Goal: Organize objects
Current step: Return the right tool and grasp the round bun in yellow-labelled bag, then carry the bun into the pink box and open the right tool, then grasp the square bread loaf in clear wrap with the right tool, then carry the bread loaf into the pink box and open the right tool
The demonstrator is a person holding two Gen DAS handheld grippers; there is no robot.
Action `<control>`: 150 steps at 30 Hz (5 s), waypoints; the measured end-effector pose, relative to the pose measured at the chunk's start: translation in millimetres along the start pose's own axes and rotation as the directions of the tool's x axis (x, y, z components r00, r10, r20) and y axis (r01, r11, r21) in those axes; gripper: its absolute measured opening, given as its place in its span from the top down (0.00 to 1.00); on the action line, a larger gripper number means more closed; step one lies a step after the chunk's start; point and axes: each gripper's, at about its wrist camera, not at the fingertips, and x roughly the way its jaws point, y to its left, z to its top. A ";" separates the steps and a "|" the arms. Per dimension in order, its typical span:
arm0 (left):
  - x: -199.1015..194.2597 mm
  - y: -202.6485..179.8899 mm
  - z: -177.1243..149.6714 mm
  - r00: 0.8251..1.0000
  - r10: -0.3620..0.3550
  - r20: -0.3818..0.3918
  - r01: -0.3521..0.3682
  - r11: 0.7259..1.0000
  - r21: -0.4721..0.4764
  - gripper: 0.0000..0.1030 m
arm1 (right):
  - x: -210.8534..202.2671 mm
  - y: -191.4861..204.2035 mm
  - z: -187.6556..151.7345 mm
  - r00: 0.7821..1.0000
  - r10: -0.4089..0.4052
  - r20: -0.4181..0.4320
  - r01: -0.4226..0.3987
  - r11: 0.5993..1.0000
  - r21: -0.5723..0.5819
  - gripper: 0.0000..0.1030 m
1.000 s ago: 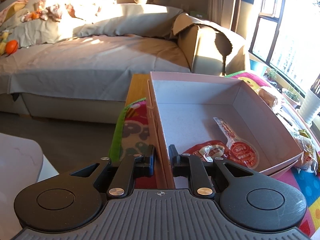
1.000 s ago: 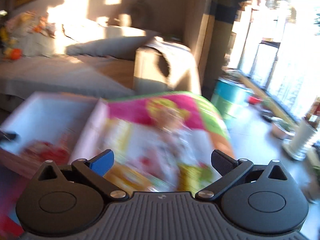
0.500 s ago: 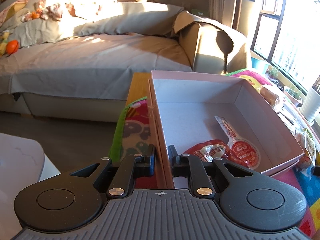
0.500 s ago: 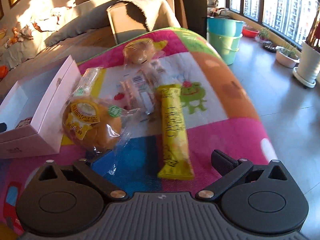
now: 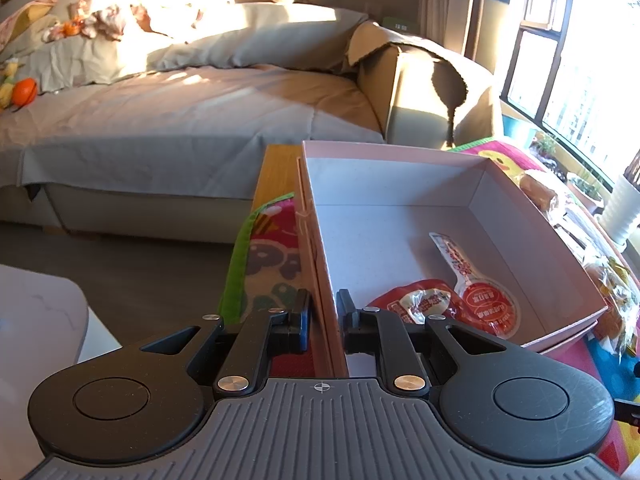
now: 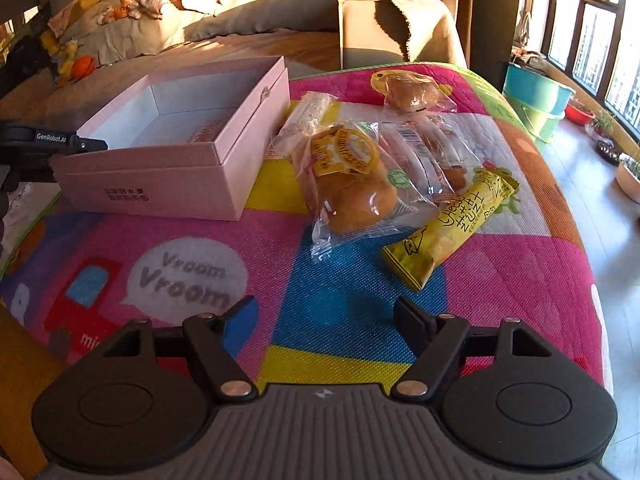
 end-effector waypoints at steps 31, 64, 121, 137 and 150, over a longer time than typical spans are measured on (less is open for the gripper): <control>-5.0 -4.5 -2.0 1.000 0.022 -0.008 -0.022 1.000 0.016 0.86 | 35.5 3.2 61.0 0.997 -0.073 0.011 0.074 0.979 -0.191 0.47; -5.3 -1.1 -2.5 1.000 -0.002 0.000 0.002 1.000 0.008 0.85 | -15.7 96.5 226.9 0.932 0.277 0.232 -0.260 0.960 -0.102 0.36; -3.0 -3.2 -0.9 1.000 0.010 -0.012 -0.010 1.000 0.023 0.86 | 83.7 -44.2 156.9 0.999 0.027 0.030 -0.028 0.999 0.034 0.25; -1.0 -6.8 -0.4 1.000 0.019 -0.017 -0.018 0.999 0.038 0.86 | 189.4 -86.1 202.8 0.989 -0.142 -0.049 0.144 0.989 0.040 0.27; -2.8 -6.9 -1.6 1.000 0.027 -0.013 -0.027 0.999 0.023 0.86 | 64.2 -52.8 167.4 0.999 -0.015 0.037 0.016 0.999 -0.050 0.44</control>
